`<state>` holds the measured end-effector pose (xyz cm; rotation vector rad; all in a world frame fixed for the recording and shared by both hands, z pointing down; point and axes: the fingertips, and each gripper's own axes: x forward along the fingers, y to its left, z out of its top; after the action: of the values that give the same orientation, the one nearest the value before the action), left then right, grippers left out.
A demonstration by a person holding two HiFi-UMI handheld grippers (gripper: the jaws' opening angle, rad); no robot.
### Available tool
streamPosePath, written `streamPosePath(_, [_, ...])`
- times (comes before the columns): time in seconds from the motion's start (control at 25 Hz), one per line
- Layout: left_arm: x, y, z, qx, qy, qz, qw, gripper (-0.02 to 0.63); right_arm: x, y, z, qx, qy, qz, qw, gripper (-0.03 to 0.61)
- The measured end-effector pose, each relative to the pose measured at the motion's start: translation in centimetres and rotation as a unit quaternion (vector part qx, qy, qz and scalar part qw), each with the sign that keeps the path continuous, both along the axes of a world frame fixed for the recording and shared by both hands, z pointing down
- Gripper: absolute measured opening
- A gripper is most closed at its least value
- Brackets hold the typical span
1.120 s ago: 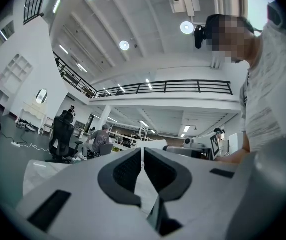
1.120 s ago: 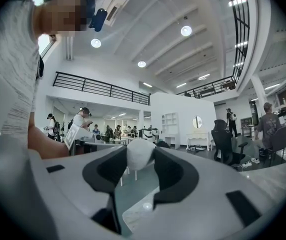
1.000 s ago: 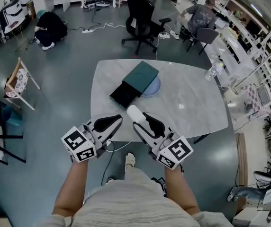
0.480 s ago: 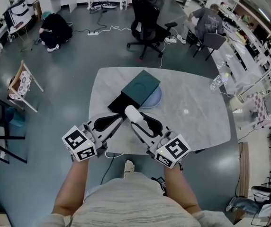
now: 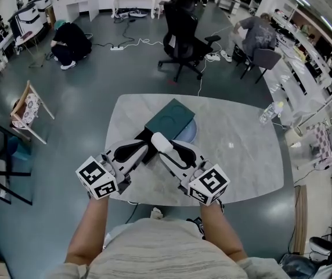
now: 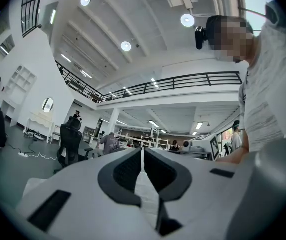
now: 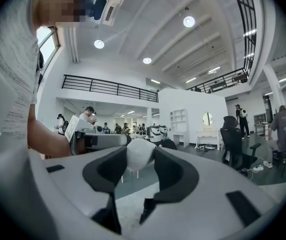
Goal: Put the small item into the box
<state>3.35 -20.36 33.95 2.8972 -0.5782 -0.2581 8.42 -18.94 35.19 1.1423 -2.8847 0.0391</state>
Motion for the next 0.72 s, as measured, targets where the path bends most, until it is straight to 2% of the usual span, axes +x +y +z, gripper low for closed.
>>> streamPosePath(0.28, [0.9,-2.1,0.7,-0.005,0.012,-0.018,0.9998,0.031,1.1,-2.1,1.5,-0.017,0.006,-0.009,1.000,0.186])
streamPosePath(0.44, [0.4,-2.8,0.7,-0.005,0.029,-0.026,0.9992,0.031,0.7,-2.9,2.1,-0.021,0.014,-0.013,1.000,0.186])
streamPosePath(0.72, [-1.0,-4.2,1.0,-0.002,0.029,-0.035,0.9989,0.031,-0.5,-4.1,2.9,-0.032,0.024,-0.009,0.999,0.186])
